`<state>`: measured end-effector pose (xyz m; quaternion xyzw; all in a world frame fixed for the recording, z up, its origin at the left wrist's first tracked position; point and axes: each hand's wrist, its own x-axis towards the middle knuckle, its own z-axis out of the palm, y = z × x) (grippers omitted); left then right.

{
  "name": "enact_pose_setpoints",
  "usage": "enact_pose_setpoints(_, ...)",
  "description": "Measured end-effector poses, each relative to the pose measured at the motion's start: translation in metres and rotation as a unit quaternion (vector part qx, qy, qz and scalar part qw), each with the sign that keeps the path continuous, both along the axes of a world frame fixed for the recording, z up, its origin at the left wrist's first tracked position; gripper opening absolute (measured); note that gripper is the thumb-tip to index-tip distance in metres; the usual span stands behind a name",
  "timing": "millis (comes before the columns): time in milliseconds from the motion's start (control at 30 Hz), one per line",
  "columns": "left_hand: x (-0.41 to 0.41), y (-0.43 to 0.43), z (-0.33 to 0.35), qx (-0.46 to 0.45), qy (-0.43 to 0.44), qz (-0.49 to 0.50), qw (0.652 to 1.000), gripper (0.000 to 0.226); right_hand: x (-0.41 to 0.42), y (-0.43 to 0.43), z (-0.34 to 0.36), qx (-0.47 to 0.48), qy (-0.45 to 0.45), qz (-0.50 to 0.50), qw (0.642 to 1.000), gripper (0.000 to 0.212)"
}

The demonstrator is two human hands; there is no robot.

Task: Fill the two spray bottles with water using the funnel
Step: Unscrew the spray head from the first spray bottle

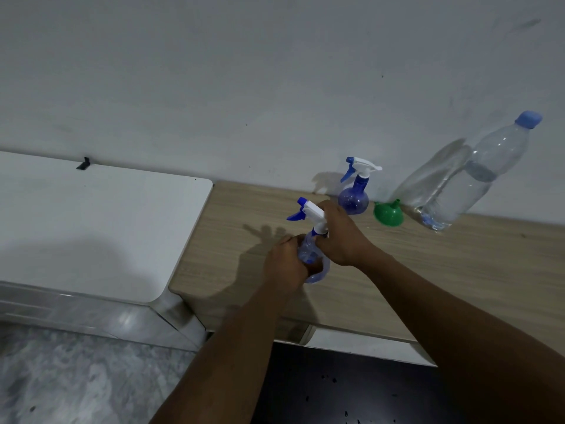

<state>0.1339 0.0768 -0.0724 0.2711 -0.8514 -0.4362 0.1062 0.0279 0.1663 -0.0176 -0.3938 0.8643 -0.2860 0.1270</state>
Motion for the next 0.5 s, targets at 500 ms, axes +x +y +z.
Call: enact_pose_setpoints(500,0.0002,0.0001,-0.004,-0.02,0.008,-0.008,1.0,0.034,-0.0034,0.0025,-0.0058,0.014,0.015,-0.03,0.999,0.058)
